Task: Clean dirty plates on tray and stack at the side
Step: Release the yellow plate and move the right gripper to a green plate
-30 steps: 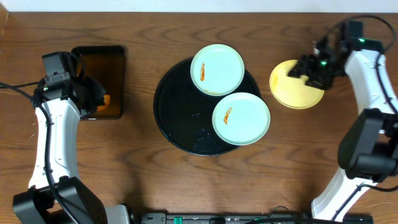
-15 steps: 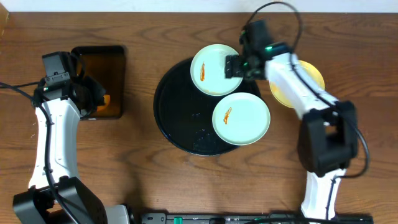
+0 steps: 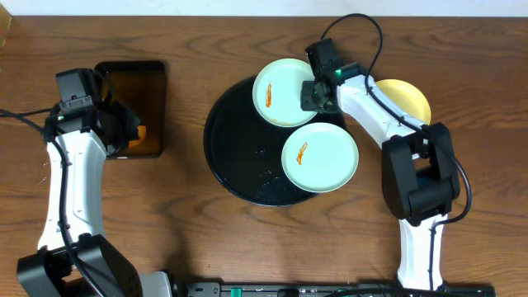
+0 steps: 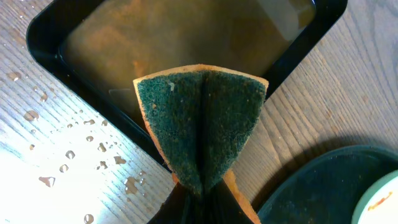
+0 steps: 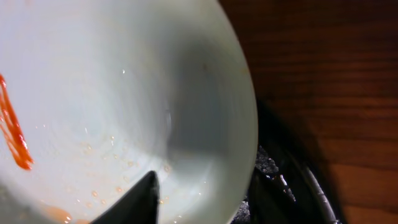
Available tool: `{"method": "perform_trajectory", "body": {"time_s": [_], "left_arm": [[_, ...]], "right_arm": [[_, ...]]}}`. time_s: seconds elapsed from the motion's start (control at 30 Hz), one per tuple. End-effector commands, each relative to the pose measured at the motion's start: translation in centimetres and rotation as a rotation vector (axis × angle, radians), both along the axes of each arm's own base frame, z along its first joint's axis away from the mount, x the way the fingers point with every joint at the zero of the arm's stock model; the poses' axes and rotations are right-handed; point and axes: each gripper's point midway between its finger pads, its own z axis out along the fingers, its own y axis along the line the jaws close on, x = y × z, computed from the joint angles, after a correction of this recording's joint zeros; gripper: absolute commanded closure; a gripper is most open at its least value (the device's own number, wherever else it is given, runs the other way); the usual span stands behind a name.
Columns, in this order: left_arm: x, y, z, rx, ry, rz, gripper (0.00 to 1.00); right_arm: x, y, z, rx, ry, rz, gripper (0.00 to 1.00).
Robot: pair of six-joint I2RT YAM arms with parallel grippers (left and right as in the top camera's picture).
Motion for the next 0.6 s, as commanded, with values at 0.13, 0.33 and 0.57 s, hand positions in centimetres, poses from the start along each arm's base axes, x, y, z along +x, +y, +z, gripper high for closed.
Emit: {"method": "perform_trajectory", "body": {"time_s": [0.13,0.33,0.57], "left_arm": [[0.0,0.2,0.0,0.01,-0.001,-0.01,0.91],[0.0,0.2,0.0,0.01,-0.001,-0.01,0.91],[0.0,0.2,0.0,0.01,0.0,-0.011,0.91]], "right_arm": [[-1.5,3.3,-1.5,0.053,0.052,0.063,0.81],[-3.6,6.8,-1.9,0.087,0.085,0.147,0.94],[-6.6,10.3,-1.7,0.084,0.116,0.242,0.99]]}}
